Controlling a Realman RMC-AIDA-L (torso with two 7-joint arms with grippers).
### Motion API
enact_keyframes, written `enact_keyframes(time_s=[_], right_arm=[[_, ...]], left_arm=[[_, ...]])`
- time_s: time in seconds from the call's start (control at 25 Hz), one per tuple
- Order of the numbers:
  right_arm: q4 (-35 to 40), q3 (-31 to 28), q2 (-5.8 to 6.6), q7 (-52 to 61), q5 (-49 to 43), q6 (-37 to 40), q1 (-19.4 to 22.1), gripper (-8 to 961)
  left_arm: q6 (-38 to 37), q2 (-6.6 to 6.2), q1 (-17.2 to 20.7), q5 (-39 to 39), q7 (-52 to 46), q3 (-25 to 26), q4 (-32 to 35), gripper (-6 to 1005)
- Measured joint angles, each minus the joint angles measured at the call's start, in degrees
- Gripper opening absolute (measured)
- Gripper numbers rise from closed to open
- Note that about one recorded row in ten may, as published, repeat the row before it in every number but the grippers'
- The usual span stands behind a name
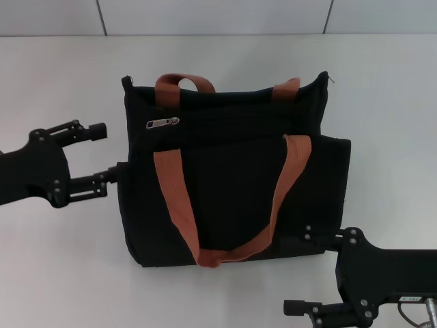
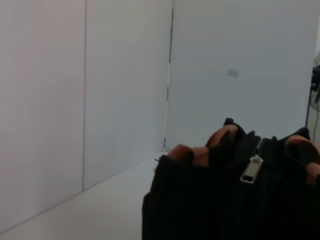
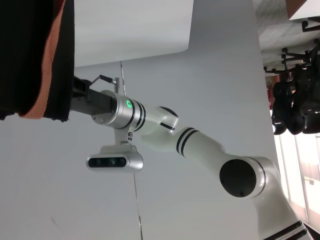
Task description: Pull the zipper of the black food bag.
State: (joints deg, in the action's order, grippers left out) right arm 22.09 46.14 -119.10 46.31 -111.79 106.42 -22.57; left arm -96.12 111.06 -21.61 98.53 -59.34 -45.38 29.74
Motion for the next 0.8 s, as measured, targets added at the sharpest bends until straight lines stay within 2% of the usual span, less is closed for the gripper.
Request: enact_keyframes(time_s=[0.2, 0.52, 0.8], right_arm=[[-0.1, 0.0, -0.03, 0.1, 0.0, 0.0, -0.1, 785], [0.1, 0.0, -0.08, 0.8, 0.1, 0.0, -0.3, 784], [0.1, -0.1, -0.08, 0.8, 0.1, 0.0, -0.6, 785]], left_arm=[[2.3, 1.09, -0.9, 2.0, 1.0, -0.1, 0.1, 693], [-0.4, 1.40, -1.9, 2.1, 1.5, -0.1, 0.7, 679], [0.5, 2.10, -2.6, 1.5, 2.3, 1.0, 0.6, 666]])
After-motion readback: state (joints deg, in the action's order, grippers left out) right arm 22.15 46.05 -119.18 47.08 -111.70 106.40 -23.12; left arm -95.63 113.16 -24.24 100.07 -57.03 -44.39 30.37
